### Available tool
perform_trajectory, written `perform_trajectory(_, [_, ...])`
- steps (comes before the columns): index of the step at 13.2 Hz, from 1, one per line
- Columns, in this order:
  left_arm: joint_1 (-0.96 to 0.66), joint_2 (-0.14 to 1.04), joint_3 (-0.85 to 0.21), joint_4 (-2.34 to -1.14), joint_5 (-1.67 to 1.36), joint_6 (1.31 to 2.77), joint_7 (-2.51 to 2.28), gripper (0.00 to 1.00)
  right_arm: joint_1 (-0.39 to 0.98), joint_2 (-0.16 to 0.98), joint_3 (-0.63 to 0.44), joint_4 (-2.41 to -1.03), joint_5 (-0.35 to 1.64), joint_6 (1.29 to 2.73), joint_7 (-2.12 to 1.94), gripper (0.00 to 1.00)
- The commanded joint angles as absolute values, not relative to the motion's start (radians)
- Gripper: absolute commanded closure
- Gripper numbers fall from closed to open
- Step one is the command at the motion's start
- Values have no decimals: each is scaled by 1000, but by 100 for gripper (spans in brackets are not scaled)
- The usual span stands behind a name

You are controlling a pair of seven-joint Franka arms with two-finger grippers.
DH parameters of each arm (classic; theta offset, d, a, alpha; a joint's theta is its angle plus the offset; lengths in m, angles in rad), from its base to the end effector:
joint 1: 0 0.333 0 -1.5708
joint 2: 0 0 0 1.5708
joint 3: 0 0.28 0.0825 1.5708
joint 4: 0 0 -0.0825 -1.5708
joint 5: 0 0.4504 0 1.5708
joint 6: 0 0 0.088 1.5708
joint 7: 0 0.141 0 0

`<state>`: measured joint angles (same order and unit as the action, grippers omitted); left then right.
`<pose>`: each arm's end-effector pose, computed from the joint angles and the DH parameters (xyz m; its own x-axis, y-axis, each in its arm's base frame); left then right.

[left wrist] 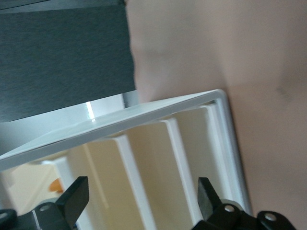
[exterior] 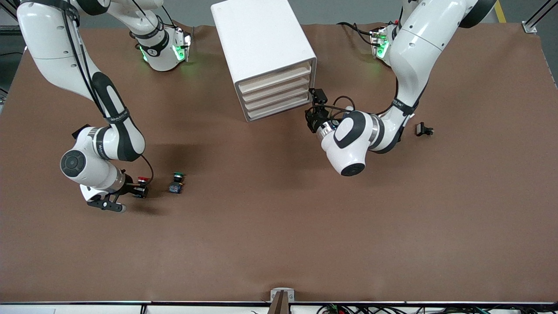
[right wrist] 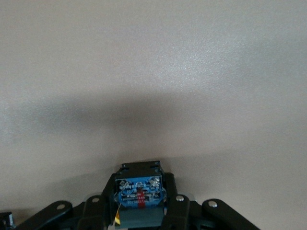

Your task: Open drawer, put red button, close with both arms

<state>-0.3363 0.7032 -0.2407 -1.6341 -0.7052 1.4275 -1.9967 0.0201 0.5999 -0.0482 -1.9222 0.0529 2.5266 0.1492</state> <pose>0.4524 -0.4103 0.1367 -0.2310 0.9453 -0.2303 0.3989 -0.1238 -0.9086 0.6434 -0.0196 0.0586 0.9776 -0.2104 0.0050 -0.2104 -0.9776 -0.0043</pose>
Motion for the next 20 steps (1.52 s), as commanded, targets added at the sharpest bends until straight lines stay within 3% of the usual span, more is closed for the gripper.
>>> perform_trajectory(1, [-324, 744, -247, -1580, -762, 1352, -2017, 0, 14, 607, -43, -1908, 54, 2525, 163, 100])
perform_trajectory(7, [-321, 842, -241, -1534, -825, 1321, -2057, 0, 15, 578, -43, -1904, 63, 2479, 169, 100])
perform_trajectory(15, [-327, 888, -238, -1545, -854, 1272, -2105, 0, 48, 418, -38, -1910, 63, 2217, 327, 100])
perform_trajectory(16, [-328, 890, -238, -1546, -856, 1272, -2123, 4, 49, 388, -38, -1910, 63, 2165, 328, 100])
perform_trajectory(17, [-331, 891, -238, -1552, -857, 1272, -2134, 25, 51, 356, -38, -1908, 63, 2116, 334, 100])
perform_trajectory(18, [-334, 891, -238, -1557, -857, 1272, -2140, 39, 52, 327, -38, -1908, 63, 2065, 356, 100])
perform_trajectory(20, [-337, 891, -238, -1565, -857, 1272, -2151, 43, 57, 270, -38, -1910, 63, 1976, 380, 100])
